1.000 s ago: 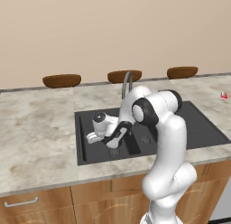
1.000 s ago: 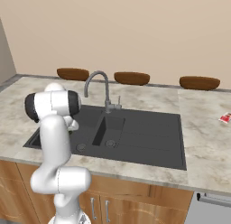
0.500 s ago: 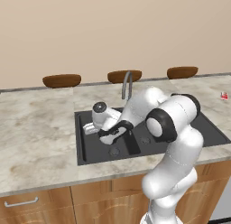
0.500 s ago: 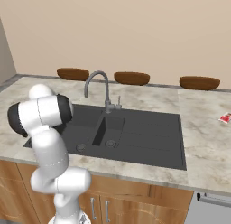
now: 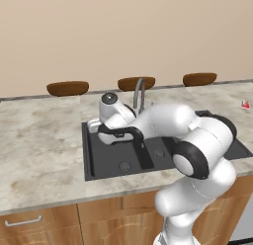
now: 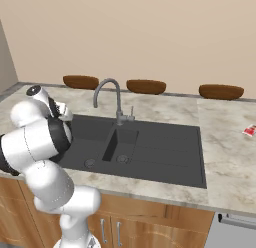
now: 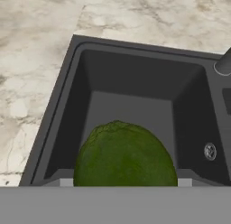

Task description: Turn on the sink faucet. Then move the lime from the counter to the sink. Turn off the sink. Move the vegetable from the sink to the pot next to the stove. Finally move the pot to the rear right burner.

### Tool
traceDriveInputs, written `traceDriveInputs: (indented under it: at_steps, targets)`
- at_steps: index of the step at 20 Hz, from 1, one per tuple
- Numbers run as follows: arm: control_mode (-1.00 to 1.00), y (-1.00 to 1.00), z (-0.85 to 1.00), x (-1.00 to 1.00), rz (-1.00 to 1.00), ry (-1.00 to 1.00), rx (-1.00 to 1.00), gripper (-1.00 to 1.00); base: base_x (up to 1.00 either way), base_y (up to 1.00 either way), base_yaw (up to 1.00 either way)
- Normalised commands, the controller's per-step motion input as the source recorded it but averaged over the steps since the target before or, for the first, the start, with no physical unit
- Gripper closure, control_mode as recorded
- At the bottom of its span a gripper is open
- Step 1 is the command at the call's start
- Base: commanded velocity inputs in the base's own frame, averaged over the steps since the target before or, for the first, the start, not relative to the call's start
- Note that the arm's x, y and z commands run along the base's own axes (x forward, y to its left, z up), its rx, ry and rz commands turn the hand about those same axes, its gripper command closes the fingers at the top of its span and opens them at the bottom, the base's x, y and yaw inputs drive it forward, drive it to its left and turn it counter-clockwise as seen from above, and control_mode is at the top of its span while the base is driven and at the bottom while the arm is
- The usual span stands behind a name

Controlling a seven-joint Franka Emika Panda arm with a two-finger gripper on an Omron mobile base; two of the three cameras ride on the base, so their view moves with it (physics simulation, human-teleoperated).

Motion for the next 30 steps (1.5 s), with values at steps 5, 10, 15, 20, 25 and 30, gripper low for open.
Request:
traceDriveInputs:
  at_steps: [5, 10, 15, 20, 25, 30]
  targets:
    - [-1.00, 0.06, 0.57, -0.29, 0.00, 0.00, 0.00, 1.00, 0.00, 0.00, 0.00]
    - [-1.00, -0.08, 0.38, -0.43, 0.00, 0.00, 0.00, 1.00, 0.00, 0.00, 0.00]
    - [-1.00, -0.10, 0.41, -0.44, 0.00, 0.00, 0.00, 1.00, 0.00, 0.00, 0.00]
    - [-1.00, -0.31, 0.34, -0.51, 0.00, -0.03, 0.00, 1.00, 0.00, 0.00, 0.00]
    - [-1.00, -0.22, 0.39, -0.40, 0.00, -0.04, 0.00, 1.00, 0.00, 0.00, 0.00]
    - [-1.00, 0.00, 0.02, 0.00, 0.00, 0.00, 0.00, 1.00, 0.00, 0.00, 0.00]
